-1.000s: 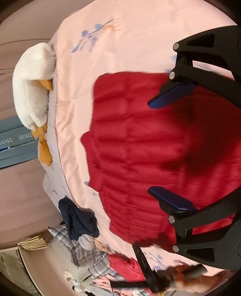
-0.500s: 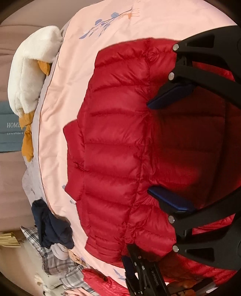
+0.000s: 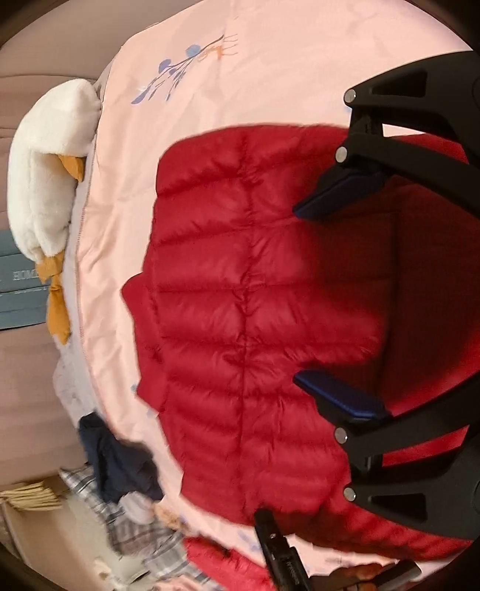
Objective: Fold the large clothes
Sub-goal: 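Open the left gripper and move both grippers to the jacket hem, then close the left gripper on the hem while the right gripper grasps the hem too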
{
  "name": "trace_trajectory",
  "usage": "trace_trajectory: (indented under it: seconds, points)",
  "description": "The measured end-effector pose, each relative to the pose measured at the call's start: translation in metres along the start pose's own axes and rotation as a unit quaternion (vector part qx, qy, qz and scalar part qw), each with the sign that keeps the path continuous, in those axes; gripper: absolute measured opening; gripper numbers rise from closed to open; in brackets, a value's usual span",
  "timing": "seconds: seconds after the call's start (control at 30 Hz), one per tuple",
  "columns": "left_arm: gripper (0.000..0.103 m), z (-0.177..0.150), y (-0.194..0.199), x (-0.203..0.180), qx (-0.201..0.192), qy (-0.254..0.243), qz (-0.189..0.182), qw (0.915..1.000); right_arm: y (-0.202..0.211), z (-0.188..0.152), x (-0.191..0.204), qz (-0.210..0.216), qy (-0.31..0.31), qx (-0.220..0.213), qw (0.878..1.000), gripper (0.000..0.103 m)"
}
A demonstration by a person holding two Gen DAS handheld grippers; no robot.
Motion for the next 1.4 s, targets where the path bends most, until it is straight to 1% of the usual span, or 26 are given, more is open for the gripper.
trace_trajectory:
  seconds: [0.03,0.1,0.17,0.23,0.4,0.47,0.6,0.7,0.8,0.9,1.03,1.07,1.17,1.23,1.3,1.4]
  points:
    - [0.082,-0.003,0.01,0.005,-0.005,0.002,0.002,1.0,0.013,-0.002,-0.001,0.004,0.0,-0.007,1.0,0.085]
    - [0.092,-0.013,0.033,0.017,-0.018,0.004,0.014,0.9997,0.036,-0.01,-0.007,0.007,-0.001,-0.013,1.0,0.086]
    - [0.092,-0.024,0.052,0.028,-0.021,0.008,0.013,0.9997,0.053,-0.019,-0.013,0.013,-0.008,-0.012,1.0,0.087]
    - [0.092,-0.038,0.072,0.042,-0.018,0.022,0.009,0.9996,0.076,-0.036,-0.021,0.016,-0.024,-0.006,1.0,0.088]
    - [0.092,-0.089,0.119,0.065,0.001,0.07,-0.045,0.9965,0.124,-0.081,-0.036,0.032,-0.068,0.012,0.997,0.089]
    - [0.092,-0.107,0.133,0.071,0.005,0.091,-0.063,0.9938,0.138,-0.095,-0.04,0.033,-0.081,0.014,0.996,0.09]
    - [0.092,-0.148,0.152,0.082,0.024,0.148,-0.09,0.9847,0.164,-0.127,-0.049,0.042,-0.117,0.027,0.992,0.09]
    - [0.092,-0.168,0.159,0.081,0.032,0.164,-0.098,0.9811,0.176,-0.146,-0.05,0.055,-0.139,0.038,0.988,0.091]
    - [0.092,-0.175,0.165,0.079,0.029,0.165,-0.107,0.98,0.185,-0.161,-0.046,0.073,-0.149,0.052,0.985,0.092]
    - [0.092,-0.182,0.172,0.074,0.032,0.162,-0.124,0.9784,0.194,-0.167,-0.038,0.086,-0.141,0.058,0.985,0.093]
    - [0.092,-0.192,0.179,0.064,0.036,0.148,-0.145,0.9775,0.203,-0.176,-0.028,0.113,-0.151,0.066,0.98,0.094]
    - [0.092,-0.195,0.181,0.062,0.037,0.149,-0.156,0.9757,0.203,-0.176,-0.027,0.112,-0.15,0.066,0.98,0.094]
    - [0.092,-0.199,0.183,0.061,0.036,0.152,-0.172,0.9726,0.205,-0.179,-0.022,0.118,-0.156,0.066,0.978,0.095]
    - [0.093,-0.2,0.184,0.06,0.037,0.158,-0.186,0.9692,0.206,-0.18,-0.019,0.141,-0.169,0.068,0.973,0.095]
    - [0.093,-0.198,0.183,0.059,0.04,0.164,-0.204,0.9643,0.204,-0.182,-0.017,0.153,-0.175,0.07,0.97,0.095]
    - [0.093,-0.196,0.175,0.057,0.042,0.175,-0.224,0.9577,0.2,-0.18,-0.017,0.161,-0.191,0.07,0.966,0.095]
Point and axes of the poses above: each gripper's, at about its wrist camera, not at the fingertips, and y roughly against the way its jaws point, x to its left, z to its top, the point moved 1 cm from there along -y, roughly the way its jaws point, and after that the axes turned 13 degrees about -x, right-handed, at the moved point
